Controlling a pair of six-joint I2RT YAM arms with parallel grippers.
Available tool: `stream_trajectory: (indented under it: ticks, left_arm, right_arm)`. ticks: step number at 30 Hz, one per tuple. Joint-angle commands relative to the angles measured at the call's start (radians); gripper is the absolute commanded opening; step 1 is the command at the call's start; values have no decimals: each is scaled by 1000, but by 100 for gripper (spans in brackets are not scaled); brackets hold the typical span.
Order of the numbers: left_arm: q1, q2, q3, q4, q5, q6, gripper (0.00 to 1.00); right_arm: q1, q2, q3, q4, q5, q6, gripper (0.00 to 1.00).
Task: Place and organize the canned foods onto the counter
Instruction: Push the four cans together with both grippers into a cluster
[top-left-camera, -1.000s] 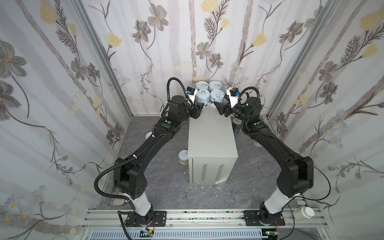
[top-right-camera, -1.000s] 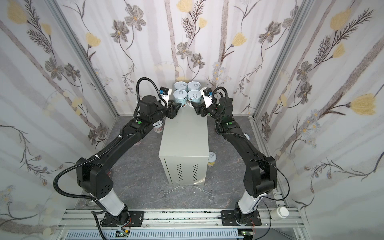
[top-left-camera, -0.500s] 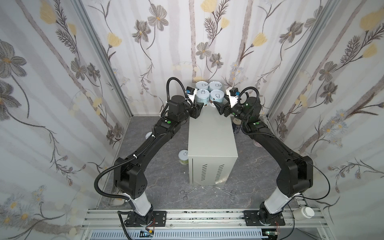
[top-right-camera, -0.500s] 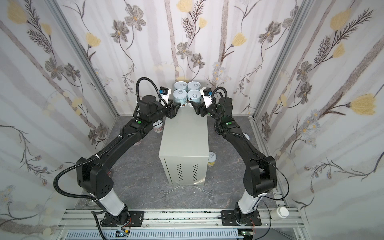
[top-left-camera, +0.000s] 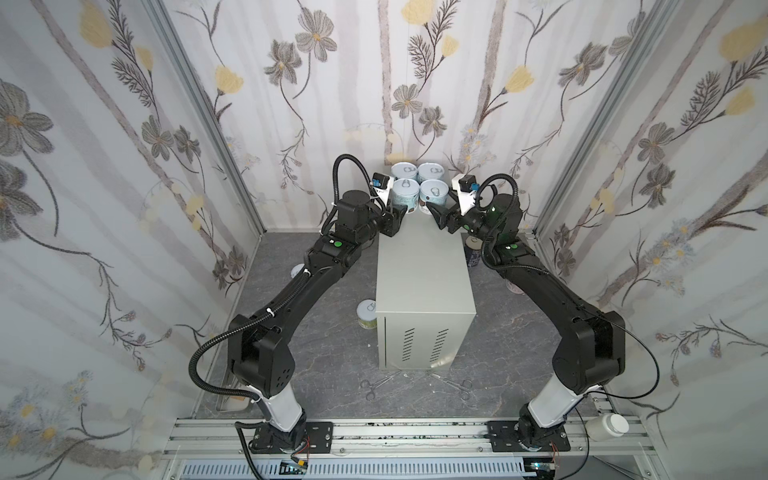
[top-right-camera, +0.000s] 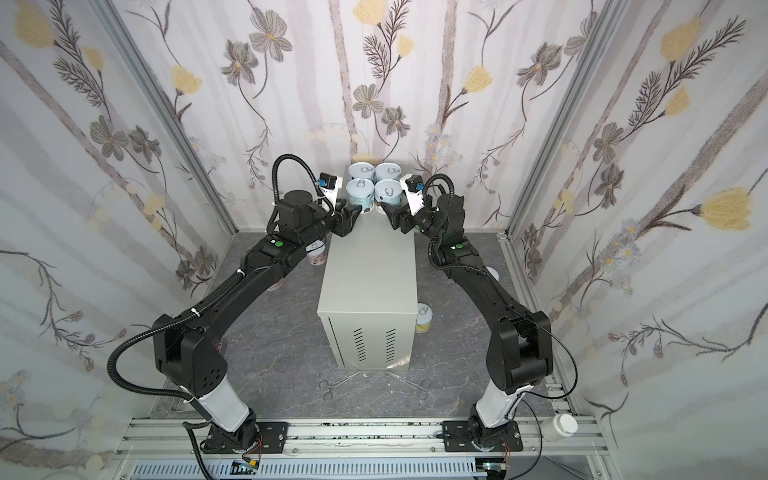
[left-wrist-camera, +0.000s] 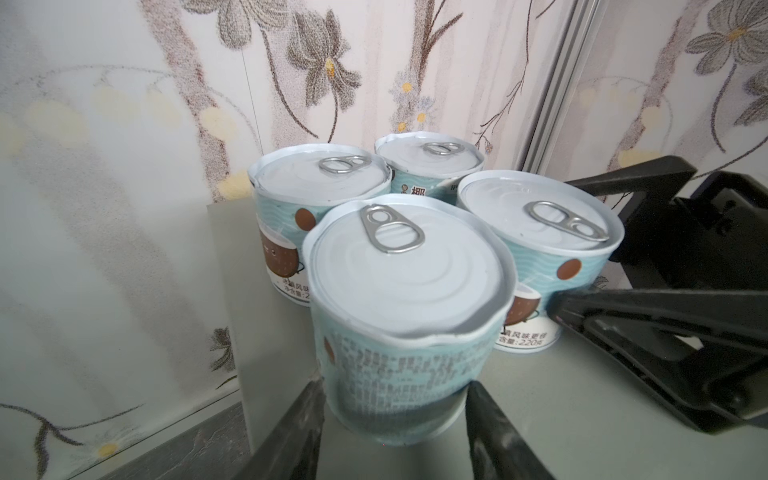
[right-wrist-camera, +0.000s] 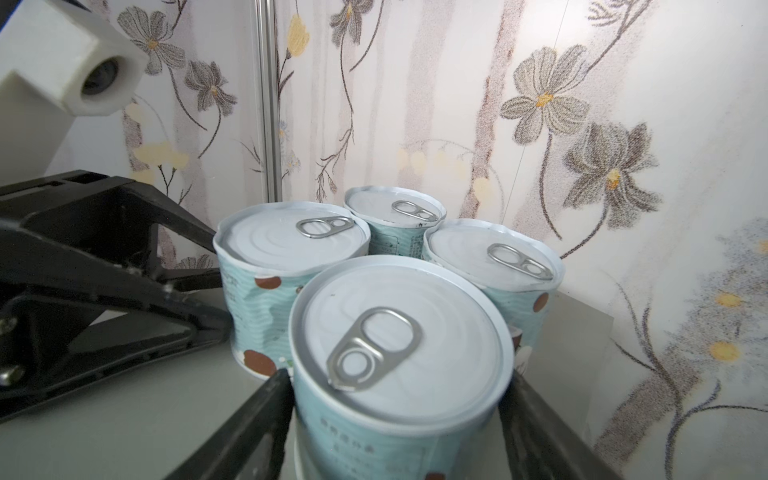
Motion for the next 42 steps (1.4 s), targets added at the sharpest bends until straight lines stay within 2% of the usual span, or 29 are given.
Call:
stream_trajectory:
  ticks: [1,20,32,37,39,42]
  left_arm:
    - [1,7,11,8,-1,8,55]
    - [1,13,17,6,-2,7,55]
    - [1,7,17,0,-1,12,56]
    - [1,1,12,1,8,11,57]
    - [1,-6,8,4,7,12,59]
    - [1,-16,0,4,5,13,60]
  right_arm:
    - [1,13,-6,-96,9,-45,77]
    - [1,26,0,-109,12,-45,78]
    - [0,16,-6,-107,5,-56,84]
    - [1,8,-10,-111,3,-63,90]
    - [1,4,-13,-106,4,-64,99]
    - [1,-3,-15,-107,6,-64,100]
